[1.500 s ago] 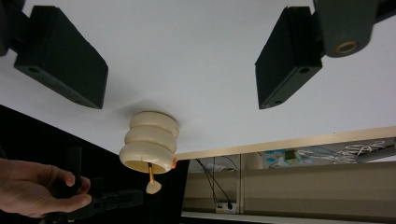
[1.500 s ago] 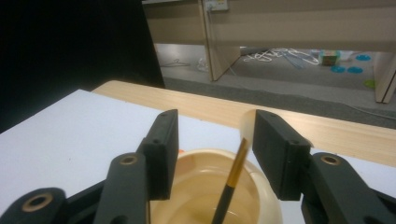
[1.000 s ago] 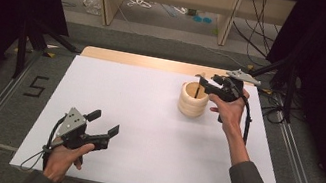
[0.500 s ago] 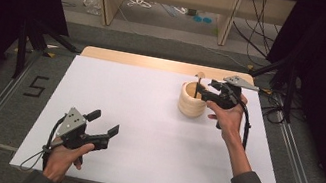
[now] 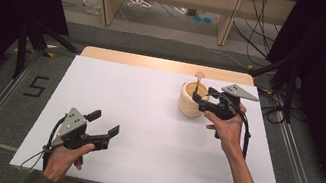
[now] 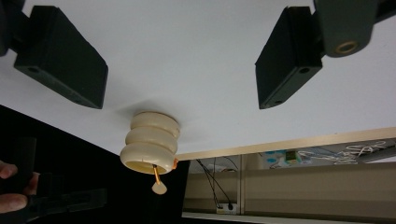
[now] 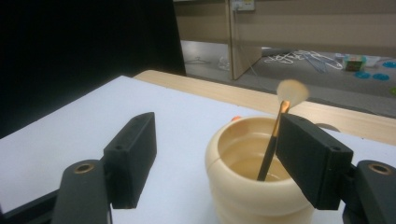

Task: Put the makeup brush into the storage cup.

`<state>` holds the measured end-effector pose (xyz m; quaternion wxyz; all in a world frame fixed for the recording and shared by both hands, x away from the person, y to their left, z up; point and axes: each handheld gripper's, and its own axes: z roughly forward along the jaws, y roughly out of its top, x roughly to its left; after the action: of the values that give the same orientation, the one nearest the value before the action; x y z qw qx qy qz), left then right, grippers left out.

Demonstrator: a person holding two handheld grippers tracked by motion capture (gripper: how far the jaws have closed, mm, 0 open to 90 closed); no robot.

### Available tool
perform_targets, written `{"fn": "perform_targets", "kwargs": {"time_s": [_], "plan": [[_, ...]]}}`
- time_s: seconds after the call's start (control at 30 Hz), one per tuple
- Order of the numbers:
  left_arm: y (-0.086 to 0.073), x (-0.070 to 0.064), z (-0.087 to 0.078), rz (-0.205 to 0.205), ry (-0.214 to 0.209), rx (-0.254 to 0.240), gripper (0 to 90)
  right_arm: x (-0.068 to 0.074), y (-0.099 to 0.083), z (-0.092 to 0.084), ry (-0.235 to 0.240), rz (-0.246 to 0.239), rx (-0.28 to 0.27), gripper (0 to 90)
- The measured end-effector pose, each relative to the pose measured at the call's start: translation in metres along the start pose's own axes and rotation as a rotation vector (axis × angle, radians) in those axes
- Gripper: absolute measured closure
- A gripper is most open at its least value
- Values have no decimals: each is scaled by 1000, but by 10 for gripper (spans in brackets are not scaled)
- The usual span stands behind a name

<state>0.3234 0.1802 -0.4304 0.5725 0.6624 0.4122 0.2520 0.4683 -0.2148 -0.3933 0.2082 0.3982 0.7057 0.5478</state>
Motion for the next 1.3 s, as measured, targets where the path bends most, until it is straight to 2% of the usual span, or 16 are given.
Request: {"fn": "perform_targets", "kwargs": {"time_s": [0.2,0.37,0.43,0.5,0.57,0.6,0.67,0.73,0.8,0.9,0.93,0.97,1.0,1.03,1.1,1.3], "plan": [[0,0,0,4,1,3,167,3,-4,-8,13,-12,25,282],[0,2,-1,0,7,5,167,10,-4,-10,25,-35,-3,275],[0,2,-1,0,6,1,167,15,-4,-10,38,-21,8,269],[0,2,-1,2,6,1,167,19,-4,-11,40,-41,13,254],[0,2,-1,2,7,4,167,23,-6,-11,53,-34,4,251],[0,2,-1,2,7,5,167,23,-6,-11,48,-43,2,250],[0,2,-1,2,7,5,167,25,-8,-13,57,-25,22,246],[0,2,-1,2,7,4,167,26,-10,-13,62,-26,8,241],[0,2,-1,0,6,2,167,28,-12,-14,62,-20,29,241],[0,2,-1,1,6,3,167,28,-14,-14,53,-46,18,237],[0,2,-1,1,6,3,167,30,-14,-15,61,-33,30,237],[0,2,-1,0,6,2,167,30,-15,-14,59,-51,13,237],[0,2,-1,-1,7,2,167,32,-15,-15,68,-36,20,237],[0,2,-1,0,6,2,167,32,-15,-15,63,-55,16,237],[0,2,-1,1,5,1,167,35,-15,-17,68,-42,40,237],[0,2,-1,0,5,2,167,37,-21,-16,74,-52,27,236]]}}
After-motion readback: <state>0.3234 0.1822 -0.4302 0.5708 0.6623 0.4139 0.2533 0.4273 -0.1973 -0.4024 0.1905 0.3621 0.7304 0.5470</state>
